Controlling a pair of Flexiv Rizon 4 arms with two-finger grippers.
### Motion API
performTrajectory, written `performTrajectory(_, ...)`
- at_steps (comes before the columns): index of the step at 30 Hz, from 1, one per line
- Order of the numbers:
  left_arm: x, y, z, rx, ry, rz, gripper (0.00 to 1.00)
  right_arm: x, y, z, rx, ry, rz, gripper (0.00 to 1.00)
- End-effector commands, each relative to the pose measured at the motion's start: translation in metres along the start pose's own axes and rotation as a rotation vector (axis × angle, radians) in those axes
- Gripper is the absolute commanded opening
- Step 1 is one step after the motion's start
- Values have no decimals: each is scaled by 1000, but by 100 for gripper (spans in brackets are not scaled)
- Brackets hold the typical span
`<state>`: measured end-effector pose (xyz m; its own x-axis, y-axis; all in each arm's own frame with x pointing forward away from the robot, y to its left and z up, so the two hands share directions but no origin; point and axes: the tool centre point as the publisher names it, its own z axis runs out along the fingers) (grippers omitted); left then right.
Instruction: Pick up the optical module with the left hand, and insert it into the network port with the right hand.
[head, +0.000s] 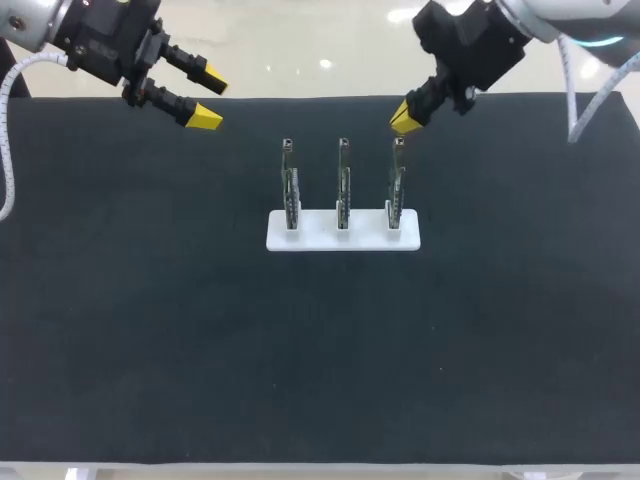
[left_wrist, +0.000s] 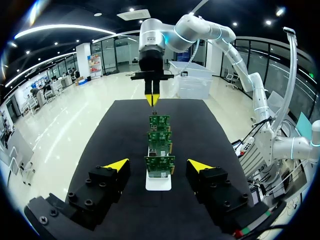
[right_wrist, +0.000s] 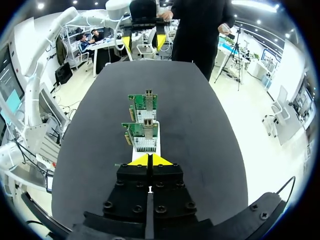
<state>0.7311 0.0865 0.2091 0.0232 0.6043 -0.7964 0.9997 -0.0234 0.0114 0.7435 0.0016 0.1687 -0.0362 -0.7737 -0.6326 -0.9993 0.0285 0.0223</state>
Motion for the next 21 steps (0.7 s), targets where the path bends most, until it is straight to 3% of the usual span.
performTrajectory(1,-1,1,0,1,4,-2,100,0,4,-25,-4,-9,-15,0)
performTrajectory(10,-1,1,0,1,4,-2,100,-4,4,-70,-33,-24,-22,0)
performTrajectory(11,-1,1,0,1,4,-2,100,-5,4,-73,-22,-37,-23,44)
performTrajectory(12,-1,1,0,1,4,-2,100,-6,5,-75,0,-45,-27,100)
performTrajectory(21,-1,1,0,1,4,-2,100,-6,5,-75,0,-45,-27,100)
